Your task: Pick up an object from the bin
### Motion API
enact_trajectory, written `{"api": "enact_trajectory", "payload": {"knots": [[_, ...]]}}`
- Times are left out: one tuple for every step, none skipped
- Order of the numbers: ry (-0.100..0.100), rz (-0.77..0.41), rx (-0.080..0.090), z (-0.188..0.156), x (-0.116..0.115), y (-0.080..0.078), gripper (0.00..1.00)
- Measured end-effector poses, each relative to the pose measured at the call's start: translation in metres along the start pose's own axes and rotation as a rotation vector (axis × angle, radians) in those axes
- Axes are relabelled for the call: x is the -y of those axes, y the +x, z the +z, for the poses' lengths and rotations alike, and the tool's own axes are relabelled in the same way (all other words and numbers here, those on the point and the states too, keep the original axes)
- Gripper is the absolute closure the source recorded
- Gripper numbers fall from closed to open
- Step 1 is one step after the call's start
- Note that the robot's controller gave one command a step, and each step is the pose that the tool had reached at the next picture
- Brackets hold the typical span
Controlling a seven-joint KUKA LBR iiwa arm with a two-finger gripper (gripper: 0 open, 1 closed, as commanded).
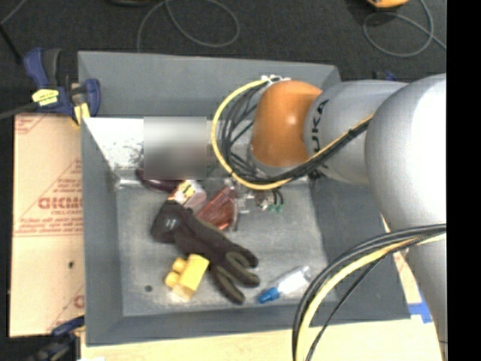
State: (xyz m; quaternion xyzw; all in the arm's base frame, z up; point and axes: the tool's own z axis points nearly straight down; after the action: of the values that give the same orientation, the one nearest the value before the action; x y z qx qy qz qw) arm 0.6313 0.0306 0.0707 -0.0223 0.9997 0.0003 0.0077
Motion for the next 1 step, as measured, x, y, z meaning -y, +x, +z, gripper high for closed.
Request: {"api": "enact_trajectory", "payload": {"knots": [[0.0, 0.0, 0.0, 0.0, 0.0, 0.0, 1.0]]}}
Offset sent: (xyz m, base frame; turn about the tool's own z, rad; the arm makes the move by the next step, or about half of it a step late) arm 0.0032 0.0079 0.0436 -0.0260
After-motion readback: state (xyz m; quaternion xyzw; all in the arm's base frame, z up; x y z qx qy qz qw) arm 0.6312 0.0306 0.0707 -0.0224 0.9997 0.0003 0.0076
